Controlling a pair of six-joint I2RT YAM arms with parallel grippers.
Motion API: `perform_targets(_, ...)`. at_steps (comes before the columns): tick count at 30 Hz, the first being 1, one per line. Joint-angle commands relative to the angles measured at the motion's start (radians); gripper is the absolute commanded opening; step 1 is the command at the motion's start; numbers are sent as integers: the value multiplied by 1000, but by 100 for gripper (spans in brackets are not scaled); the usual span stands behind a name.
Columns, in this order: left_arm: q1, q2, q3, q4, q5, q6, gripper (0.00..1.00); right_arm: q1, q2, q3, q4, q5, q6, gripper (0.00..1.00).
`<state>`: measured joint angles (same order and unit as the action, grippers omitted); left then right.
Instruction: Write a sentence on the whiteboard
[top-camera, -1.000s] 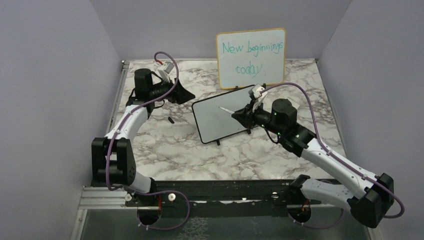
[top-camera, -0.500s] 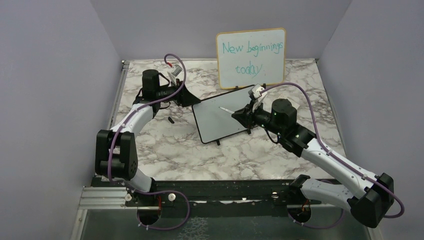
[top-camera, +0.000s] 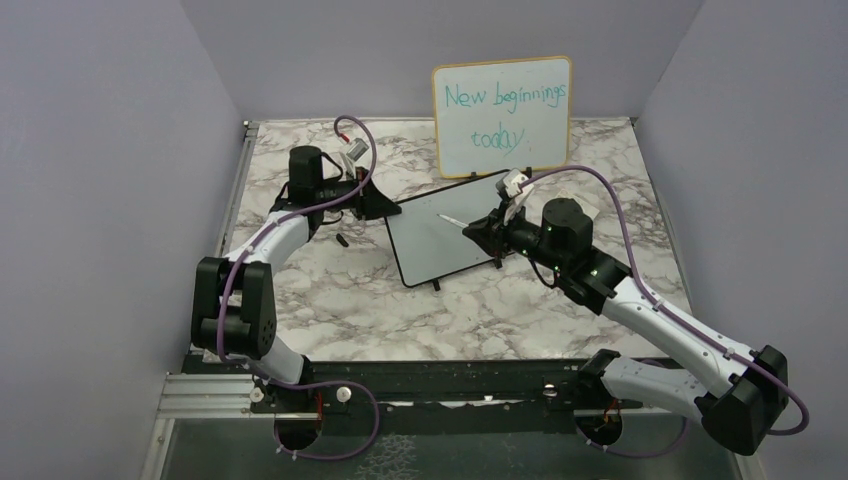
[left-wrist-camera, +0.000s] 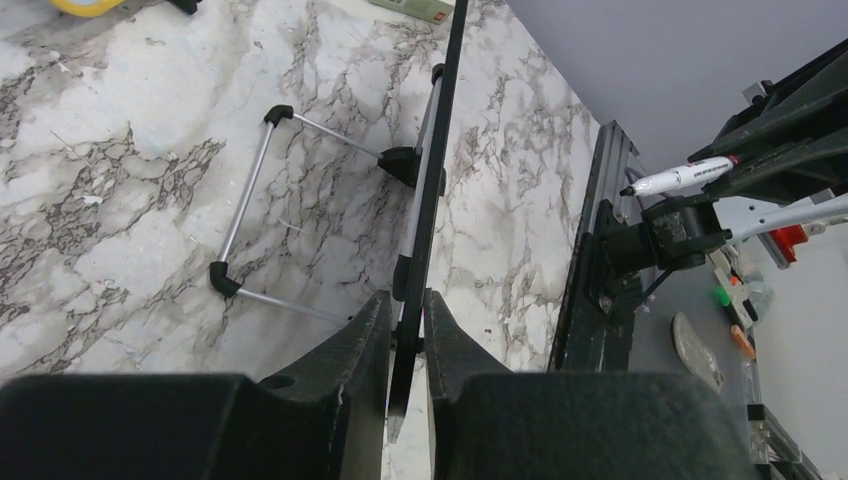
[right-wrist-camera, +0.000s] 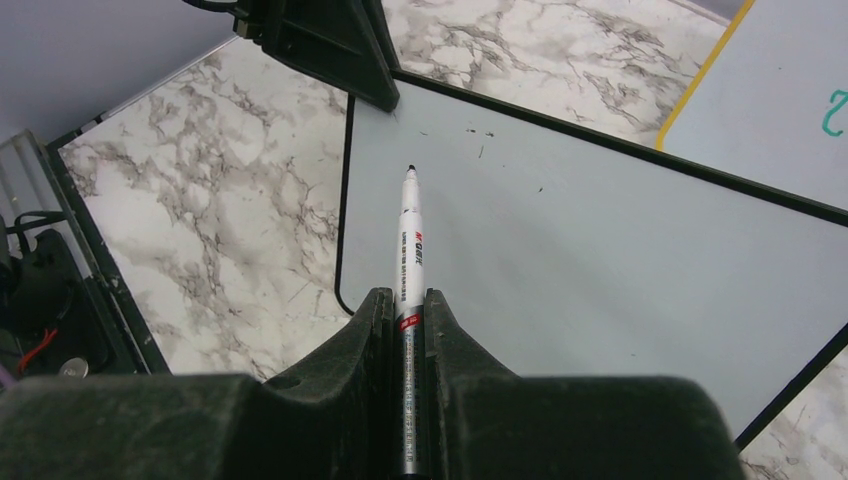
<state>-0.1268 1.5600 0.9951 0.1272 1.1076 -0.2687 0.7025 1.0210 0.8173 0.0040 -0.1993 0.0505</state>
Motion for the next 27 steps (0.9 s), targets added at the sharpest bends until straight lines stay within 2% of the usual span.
perform_targets(1, -5, -60, -31, 23, 44, 26, 16, 14, 0, 29, -2, 32, -18, 1)
perform_targets(6, -11, -102, -72, 23, 48, 37, 12, 31, 8, 40, -41, 50, -26, 1)
perform_targets(9, -26, -122, -88, 16, 42, 46, 4, 42, 5, 42, -53, 67, -33, 1)
perform_targets(13, -39, -145, -98, -11, 36, 67, 0, 53, 6, 48, -63, 82, -41, 1)
perform_targets(27, -40, -155, -95, -81, -19, 101, 0, 129, 44, 99, -122, 190, -93, 1)
